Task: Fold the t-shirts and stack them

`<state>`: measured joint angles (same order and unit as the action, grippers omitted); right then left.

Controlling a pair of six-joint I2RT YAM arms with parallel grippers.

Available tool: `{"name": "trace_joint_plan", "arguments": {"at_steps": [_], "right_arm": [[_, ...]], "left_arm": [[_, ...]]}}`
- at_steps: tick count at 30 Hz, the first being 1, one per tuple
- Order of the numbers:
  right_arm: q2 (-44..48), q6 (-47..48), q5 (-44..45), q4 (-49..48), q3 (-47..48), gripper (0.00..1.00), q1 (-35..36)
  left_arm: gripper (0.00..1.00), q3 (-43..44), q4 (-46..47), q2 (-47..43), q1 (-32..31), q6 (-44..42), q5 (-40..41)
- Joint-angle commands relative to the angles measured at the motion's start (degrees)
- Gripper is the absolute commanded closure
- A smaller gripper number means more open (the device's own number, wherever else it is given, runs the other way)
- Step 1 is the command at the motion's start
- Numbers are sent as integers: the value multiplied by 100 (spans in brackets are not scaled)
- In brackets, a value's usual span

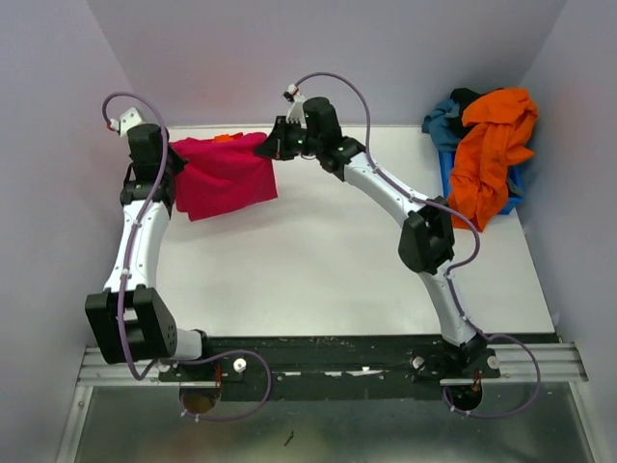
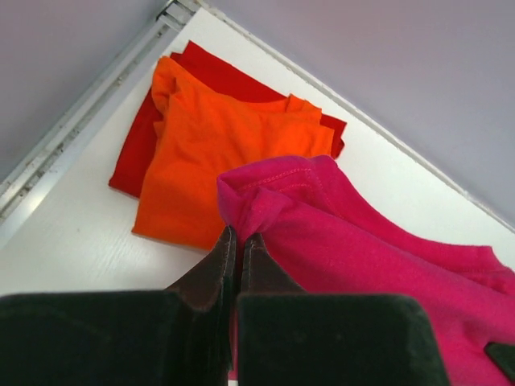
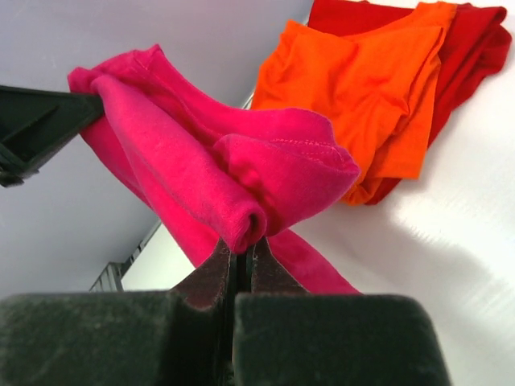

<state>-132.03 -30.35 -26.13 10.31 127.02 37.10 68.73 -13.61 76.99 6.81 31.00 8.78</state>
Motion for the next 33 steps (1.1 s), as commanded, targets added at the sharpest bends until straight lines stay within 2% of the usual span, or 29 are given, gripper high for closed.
{"name": "trace_joint_plan", "arguments": {"at_steps": [1,7,15,33], "right_arm": [[-446,-225,90,-686,420,99,60],[-1114,-568,117,-1513,973,99,78],[-1527,-981,213,-2840,930,99,131],[-2134,-1254,1048,-4238,1185,99,227]], "left_arm": [[100,509,-90,456,347,-297,503],[100,782,-2,826,664,-297,415],[100,870,261,1151,892,-297,274],[100,1467,517,2206,1209,-244,-113]]}}
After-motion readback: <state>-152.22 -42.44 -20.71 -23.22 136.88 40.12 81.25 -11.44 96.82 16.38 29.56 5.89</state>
